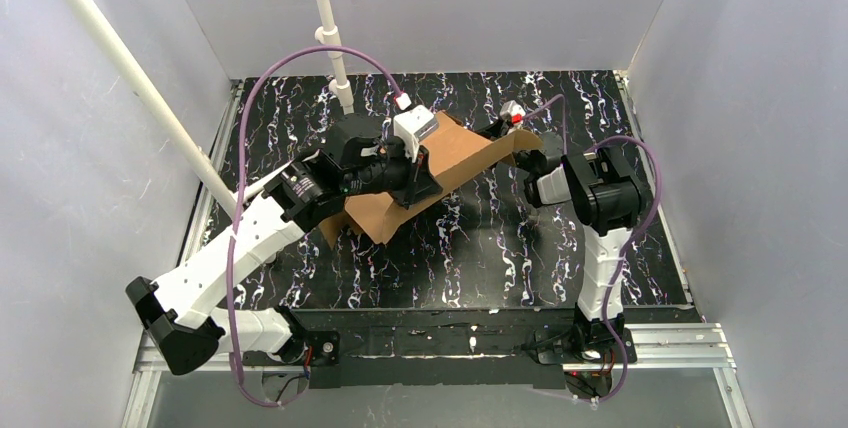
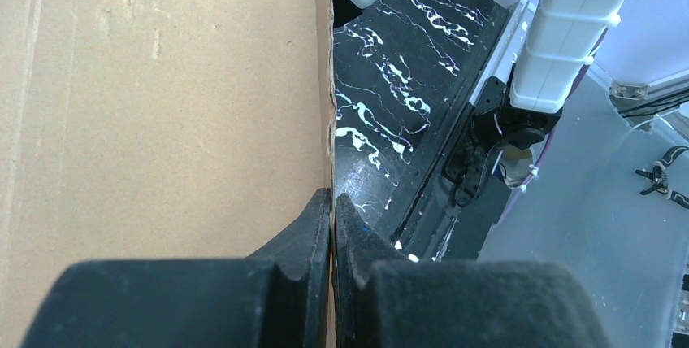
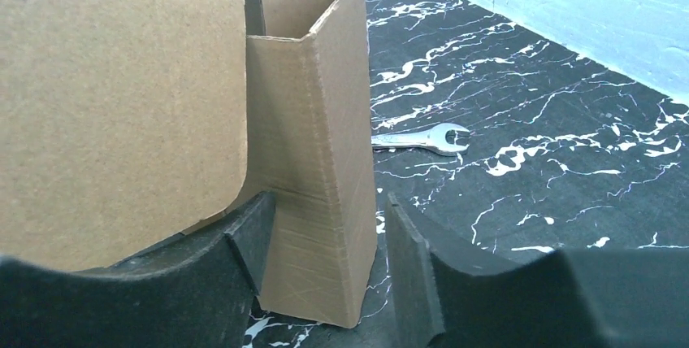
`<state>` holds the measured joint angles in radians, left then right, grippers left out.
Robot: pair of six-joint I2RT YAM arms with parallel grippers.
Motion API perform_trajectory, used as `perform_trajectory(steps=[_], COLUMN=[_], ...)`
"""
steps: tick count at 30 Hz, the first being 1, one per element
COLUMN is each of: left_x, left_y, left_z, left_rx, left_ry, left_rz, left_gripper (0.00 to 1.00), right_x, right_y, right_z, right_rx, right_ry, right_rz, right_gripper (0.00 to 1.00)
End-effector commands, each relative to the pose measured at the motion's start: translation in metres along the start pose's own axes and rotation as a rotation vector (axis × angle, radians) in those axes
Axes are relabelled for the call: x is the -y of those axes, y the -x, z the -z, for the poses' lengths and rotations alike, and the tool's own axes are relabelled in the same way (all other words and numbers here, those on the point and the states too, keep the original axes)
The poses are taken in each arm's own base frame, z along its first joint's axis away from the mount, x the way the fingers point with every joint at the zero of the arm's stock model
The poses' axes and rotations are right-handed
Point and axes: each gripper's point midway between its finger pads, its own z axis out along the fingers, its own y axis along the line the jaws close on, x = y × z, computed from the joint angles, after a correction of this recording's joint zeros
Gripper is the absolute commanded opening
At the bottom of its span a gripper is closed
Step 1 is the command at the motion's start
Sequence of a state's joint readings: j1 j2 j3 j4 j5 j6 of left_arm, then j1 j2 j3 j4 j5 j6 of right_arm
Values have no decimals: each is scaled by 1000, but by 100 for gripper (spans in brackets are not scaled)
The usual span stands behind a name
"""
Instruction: Fold the paper box
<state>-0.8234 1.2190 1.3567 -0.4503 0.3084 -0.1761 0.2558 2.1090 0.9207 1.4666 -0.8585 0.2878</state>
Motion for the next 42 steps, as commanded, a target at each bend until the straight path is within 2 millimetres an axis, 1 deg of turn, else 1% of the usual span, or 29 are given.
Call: perform_trajectory(steps=[1,4,7,11,16,23,28,33,35,37,39,42], left_x=[6,7,8,8,8,8,7,7,6,6,5,5], left_y=[6,7,7,10,12,11,10,11,11,11,10,9], left_z=[2,1,0,0,0,0,0,1,1,2,2,1], left_rx=[2,-2,-4,0,8,16,23,31,33,36,35,30], left_ry=[-42,-52,-56,-57,-64,-71,-67,-65,-63,-61,-59,-66], left_rz=[-9,-8,-5,-8,-1,14,26,38,39,41,44,52], left_gripper=[0,0,0,0,0,0,0,0,0,0,0,0], right_x=[2,6,4,-5,-6,8,8,4,1,-3,-3,0], right_y=[20,17,15,16,12,9,10,14,15,16,18,22], right_z=[-10,-12,-15,-19,-25,-32,-33,-37,-38,-38,-38,-39], right_rx=[63,62,62,78,84,93,108,137,143,150,161,181], right_ry=[33,33,54,102,86,-7,-19,3,22,47,41,38], right_rz=[108,110,107,86,51,8,3,-1,0,10,15,23], right_gripper=[64,70,73,74,72,60,52,38,35,36,47,53])
